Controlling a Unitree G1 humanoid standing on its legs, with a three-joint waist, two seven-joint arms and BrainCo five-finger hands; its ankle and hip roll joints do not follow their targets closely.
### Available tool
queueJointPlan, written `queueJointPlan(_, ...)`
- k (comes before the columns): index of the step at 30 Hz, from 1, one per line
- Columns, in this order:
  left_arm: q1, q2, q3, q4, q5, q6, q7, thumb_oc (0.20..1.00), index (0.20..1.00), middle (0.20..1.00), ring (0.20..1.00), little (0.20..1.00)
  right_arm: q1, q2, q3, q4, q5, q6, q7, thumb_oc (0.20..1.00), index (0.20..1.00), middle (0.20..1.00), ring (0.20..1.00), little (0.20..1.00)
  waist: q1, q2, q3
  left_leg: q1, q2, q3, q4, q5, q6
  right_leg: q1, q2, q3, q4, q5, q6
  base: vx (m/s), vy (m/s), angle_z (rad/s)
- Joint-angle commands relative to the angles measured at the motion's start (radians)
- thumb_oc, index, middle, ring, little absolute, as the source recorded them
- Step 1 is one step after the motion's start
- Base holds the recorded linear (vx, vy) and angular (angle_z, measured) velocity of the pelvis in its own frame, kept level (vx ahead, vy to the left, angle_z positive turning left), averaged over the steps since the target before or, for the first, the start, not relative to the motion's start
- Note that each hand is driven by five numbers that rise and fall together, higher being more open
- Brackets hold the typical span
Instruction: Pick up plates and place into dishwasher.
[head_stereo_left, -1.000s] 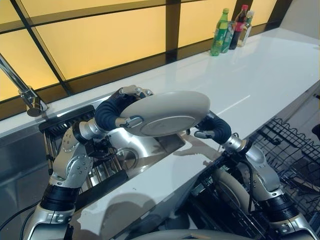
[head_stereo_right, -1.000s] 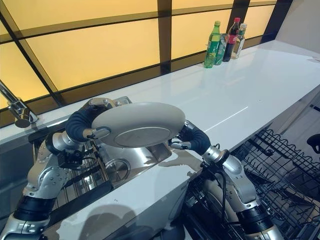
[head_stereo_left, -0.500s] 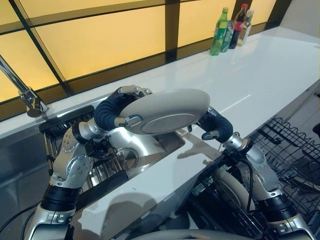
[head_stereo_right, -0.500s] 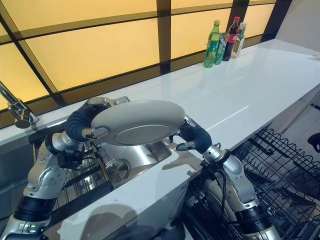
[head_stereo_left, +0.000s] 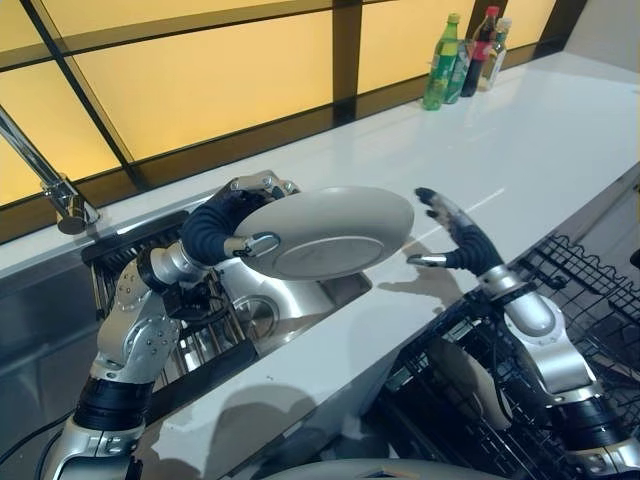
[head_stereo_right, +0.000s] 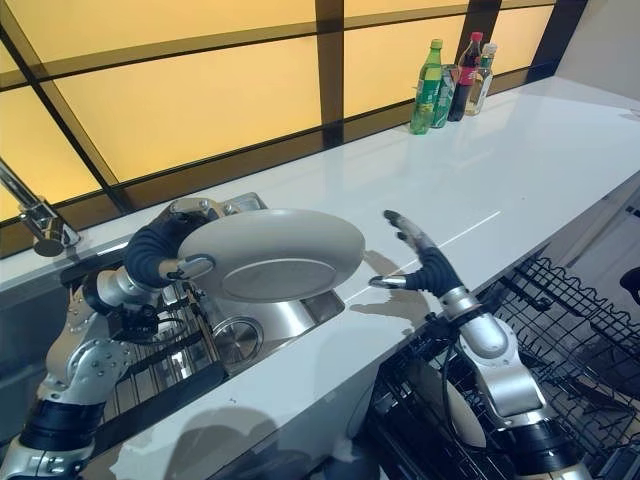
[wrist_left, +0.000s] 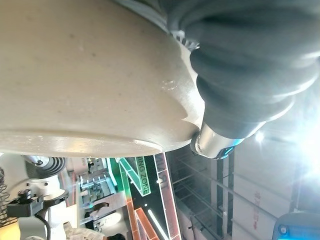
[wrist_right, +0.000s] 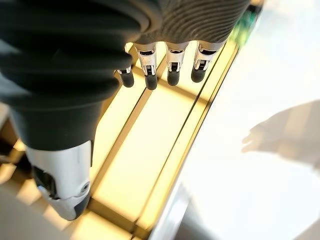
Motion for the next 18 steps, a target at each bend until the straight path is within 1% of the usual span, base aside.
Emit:
queueJointPlan(1,-0.015,0.023,0.045,0.011,-0.057,-0.022,0.005,0.2,0.2,0.2,0.2,0.2,-0.015,-0.068,-0.012,-0.055,-0.1,-0.002,-0.08,1.0,1.0,1.0,1.0,1.0,-0.016,0.004,-0.077,-0.069,0.016,-0.007,0.005,0.004,-0.004,-0.082,-0.006,0.009,0.157,-0.079,0.016,0.0,0.0,0.0)
queueJointPlan(4,-0.026,0.025,0.033,0.015,-0.057,-0.023,0.011,0.2,0.2,0.2,0.2,0.2,-0.031,-0.081,-0.001,-0.058,-0.071,0.008,-0.075,1.0,1.0,1.0,1.0,1.0,-0.013,0.004,-0.077,-0.068,0.015,-0.011,0.005,0.004,-0.005,-0.081,-0.007,0.008,0.16,-0.08,0.017,0.0,0.0,0.0)
queueJointPlan(10,-0.023,0.012,0.027,0.02,-0.055,-0.019,-0.004,0.2,0.2,0.2,0.2,0.2,-0.042,-0.056,0.029,-0.075,0.113,-0.018,0.038,1.0,1.0,1.0,1.0,1.0,-0.006,0.003,-0.077,-0.065,0.013,-0.018,0.006,0.001,-0.005,-0.079,-0.009,0.004,0.166,-0.084,0.02,0.0,0.0,0.0)
queueJointPlan(12,-0.023,0.012,0.021,0.02,-0.06,-0.017,-0.004,0.2,0.2,0.2,0.2,0.2,-0.048,-0.044,0.041,-0.079,0.198,-0.035,0.106,1.0,1.0,1.0,1.0,1.0,-0.004,0.002,-0.077,-0.065,0.013,-0.019,0.006,0.002,-0.005,-0.078,-0.009,0.0,0.165,-0.084,0.02,0.0,0.0,0.0)
queueJointPlan(13,-0.025,0.009,0.016,0.017,-0.057,-0.013,0.0,0.2,0.2,0.2,0.2,0.2,-0.054,-0.035,0.05,-0.085,0.273,-0.045,0.161,1.0,1.0,1.0,1.0,1.0,-0.002,0.001,-0.078,-0.065,0.014,-0.018,0.006,0.002,-0.005,-0.076,-0.01,-0.002,0.164,-0.083,0.021,0.0,0.0,0.0)
queueJointPlan(15,-0.031,0.003,0.008,0.023,-0.057,-0.009,-0.004,0.2,0.2,0.2,0.2,0.2,-0.063,-0.011,0.066,-0.089,0.359,-0.053,0.26,1.0,1.0,1.0,1.0,1.0,0.001,-0.003,-0.08,-0.067,0.015,-0.016,0.008,0.0,-0.006,-0.075,-0.011,-0.004,0.161,-0.083,0.022,0.0,0.0,0.0)
queueJointPlan(18,-0.041,-0.004,-0.008,0.028,-0.054,-0.007,-0.005,0.2,0.2,0.2,0.2,0.2,-0.084,0.016,0.101,-0.094,0.456,-0.054,0.356,1.0,1.0,1.0,1.0,1.0,0.006,-0.005,-0.081,-0.067,0.015,-0.014,0.01,0.0,-0.005,-0.073,-0.012,-0.007,0.158,-0.081,0.022,0.0,0.0,0.0)
